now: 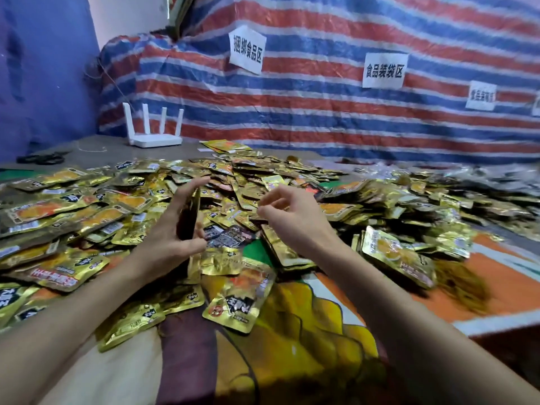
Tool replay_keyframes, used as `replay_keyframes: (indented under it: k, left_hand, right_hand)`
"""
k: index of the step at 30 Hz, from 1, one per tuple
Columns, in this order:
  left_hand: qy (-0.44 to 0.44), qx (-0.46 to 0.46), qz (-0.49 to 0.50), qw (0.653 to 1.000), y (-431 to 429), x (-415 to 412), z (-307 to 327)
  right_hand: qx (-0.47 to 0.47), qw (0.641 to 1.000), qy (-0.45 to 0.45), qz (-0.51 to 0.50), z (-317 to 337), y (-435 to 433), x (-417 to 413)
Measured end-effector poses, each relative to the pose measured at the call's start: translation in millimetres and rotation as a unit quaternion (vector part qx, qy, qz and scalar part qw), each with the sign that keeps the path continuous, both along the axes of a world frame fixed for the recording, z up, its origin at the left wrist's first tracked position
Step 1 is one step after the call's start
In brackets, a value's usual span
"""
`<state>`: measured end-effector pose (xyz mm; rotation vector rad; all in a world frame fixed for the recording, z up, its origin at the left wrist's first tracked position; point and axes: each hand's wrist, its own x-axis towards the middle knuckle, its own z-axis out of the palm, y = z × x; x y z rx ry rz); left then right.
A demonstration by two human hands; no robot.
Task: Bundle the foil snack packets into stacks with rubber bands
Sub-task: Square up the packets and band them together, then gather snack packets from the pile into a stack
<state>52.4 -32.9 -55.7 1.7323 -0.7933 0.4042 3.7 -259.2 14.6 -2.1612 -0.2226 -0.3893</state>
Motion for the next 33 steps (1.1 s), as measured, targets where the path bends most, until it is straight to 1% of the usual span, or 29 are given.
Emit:
replay_keyframes:
  k: [3, 5, 8, 11, 13, 16, 18, 21, 28, 33]
  left_hand:
    - [-0.006, -0.007, 0.010, 1.000, 2, 4, -4]
    - [-0.004, -0.015, 0.009, 1.000, 3, 6, -6]
    - [0.012, -0.016, 0.013, 1.000, 3, 7, -6]
    - [0.011, -0.005, 0.029, 1.000, 1, 5, -5]
    - [0.016, -0.005, 0.028, 0.999, 1, 4, -3]
    - [0.028, -0.010, 0.024, 0.999, 0, 4, -2]
    - [0.034, -0.013, 0.023, 0.999, 1, 5, -3]
    - [0.046, -0.013, 0.017, 0.999, 2, 6, -3]
    - [0.035, -0.004, 0.012, 0.999, 5, 13, -6]
    - [0.034, -0.009, 0.009, 0.999, 4, 11, -5]
  right_hand:
    - [-0.078, 0.997, 0.001, -0.029, 1, -34, -26]
    - [-0.158, 0.983, 0.009, -0.090, 4, -63, -43]
    - [-0.264, 0.942, 0.042, -0.204, 12, -122, -64]
    - [-0.330, 0.889, 0.105, -0.300, 12, -179, -71]
    - [-0.356, 0.859, 0.146, -0.337, 3, -205, -71]
    - [-0.382, 0.836, 0.187, -0.347, -16, -225, -72]
    - [-0.389, 0.830, 0.191, -0.350, -25, -232, -71]
    - [-0.392, 0.831, 0.185, -0.349, -30, -235, -68]
    - [-0.369, 0.843, 0.191, -0.341, -25, -231, -66]
    - [-0.334, 0.855, 0.110, -0.380, -14, -235, -69]
